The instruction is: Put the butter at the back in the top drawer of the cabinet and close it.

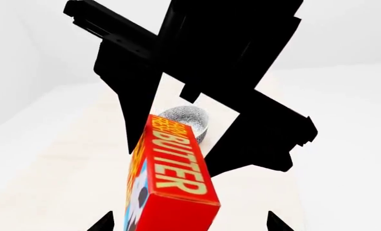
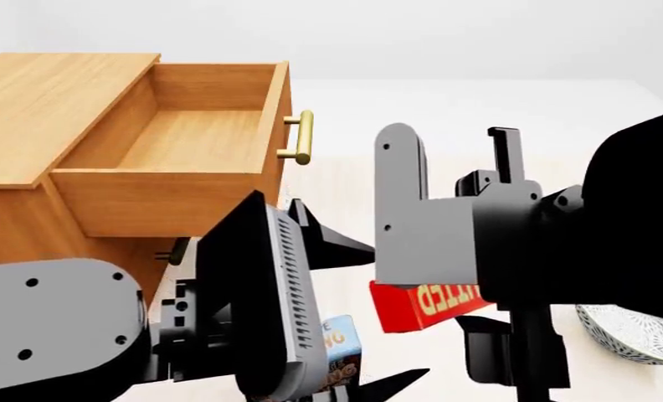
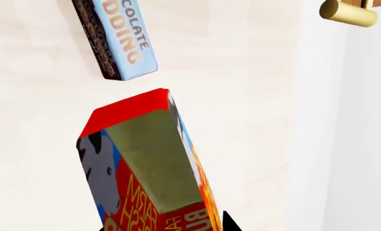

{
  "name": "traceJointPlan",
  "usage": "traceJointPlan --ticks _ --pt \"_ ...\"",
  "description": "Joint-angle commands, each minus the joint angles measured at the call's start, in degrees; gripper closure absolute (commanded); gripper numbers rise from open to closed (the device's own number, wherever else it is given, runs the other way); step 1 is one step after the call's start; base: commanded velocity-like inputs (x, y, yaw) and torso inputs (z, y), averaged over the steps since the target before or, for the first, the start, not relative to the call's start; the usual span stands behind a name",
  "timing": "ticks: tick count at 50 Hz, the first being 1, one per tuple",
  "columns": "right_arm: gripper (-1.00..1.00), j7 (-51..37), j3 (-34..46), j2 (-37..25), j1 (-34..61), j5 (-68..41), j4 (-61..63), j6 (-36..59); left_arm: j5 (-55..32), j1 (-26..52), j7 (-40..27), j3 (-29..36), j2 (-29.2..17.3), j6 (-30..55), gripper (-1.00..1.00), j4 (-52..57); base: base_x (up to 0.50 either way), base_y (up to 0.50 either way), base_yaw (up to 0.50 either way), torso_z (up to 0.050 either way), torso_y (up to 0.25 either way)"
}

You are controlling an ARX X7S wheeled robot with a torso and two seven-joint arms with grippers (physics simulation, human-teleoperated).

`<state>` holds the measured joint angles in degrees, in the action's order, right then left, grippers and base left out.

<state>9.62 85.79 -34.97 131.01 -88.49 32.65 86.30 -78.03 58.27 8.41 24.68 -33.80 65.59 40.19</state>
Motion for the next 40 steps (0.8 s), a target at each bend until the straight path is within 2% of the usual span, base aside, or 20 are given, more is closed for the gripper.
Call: traceJointPlan --ticks 1,40 --pt "1.0 -1.3 -1.1 0.4 1.0 1.8 -0.3 -0.1 1.2 -0.4 0.6 0.8 0.1 -0.6 -1.0 -0.1 0.0 0.0 0.0 0.0 0.0" --pt "1.0 -2.4 -3.0 1.2 1.5 -0.3 -0.3 0.5 4.8 -0.9 0.9 3.1 0.4 -2.2 -1.0 -0.1 0.0 0.0 0.0 0.001 0.001"
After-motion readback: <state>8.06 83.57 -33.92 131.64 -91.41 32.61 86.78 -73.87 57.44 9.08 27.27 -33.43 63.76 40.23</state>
